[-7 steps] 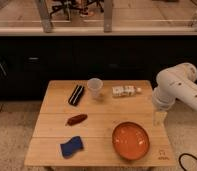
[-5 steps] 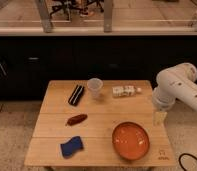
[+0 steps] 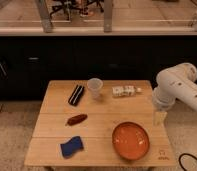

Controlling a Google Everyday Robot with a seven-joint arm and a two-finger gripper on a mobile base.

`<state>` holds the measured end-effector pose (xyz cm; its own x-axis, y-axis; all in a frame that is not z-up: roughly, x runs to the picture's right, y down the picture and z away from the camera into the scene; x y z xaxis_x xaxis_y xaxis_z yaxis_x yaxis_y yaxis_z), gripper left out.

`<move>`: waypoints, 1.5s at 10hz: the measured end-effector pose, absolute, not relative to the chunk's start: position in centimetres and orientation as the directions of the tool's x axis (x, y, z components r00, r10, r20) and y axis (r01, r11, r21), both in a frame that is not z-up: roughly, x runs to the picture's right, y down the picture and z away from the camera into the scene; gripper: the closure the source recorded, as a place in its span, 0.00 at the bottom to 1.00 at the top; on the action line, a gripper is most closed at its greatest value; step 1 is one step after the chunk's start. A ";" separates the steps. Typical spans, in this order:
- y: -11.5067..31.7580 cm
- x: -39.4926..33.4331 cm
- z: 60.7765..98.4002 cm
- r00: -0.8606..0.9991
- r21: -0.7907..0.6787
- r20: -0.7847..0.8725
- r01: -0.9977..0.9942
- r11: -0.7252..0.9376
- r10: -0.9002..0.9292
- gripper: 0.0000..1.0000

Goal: Move the arm in a circular motion

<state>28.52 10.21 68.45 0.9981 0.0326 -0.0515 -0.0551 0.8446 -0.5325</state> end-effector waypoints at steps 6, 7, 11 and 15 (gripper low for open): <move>10.2 28.5 68.5 0.998 -0.533 -0.052 -0.055 0.845 0.033 0.20; 10.2 28.5 68.5 0.998 -0.533 -0.052 -0.055 0.845 0.033 0.20; 10.2 28.5 68.5 0.998 -0.532 -0.053 -0.057 0.845 0.034 0.20; 8.3 26.4 69.6 0.998 -0.521 -0.059 -0.050 0.852 0.023 0.20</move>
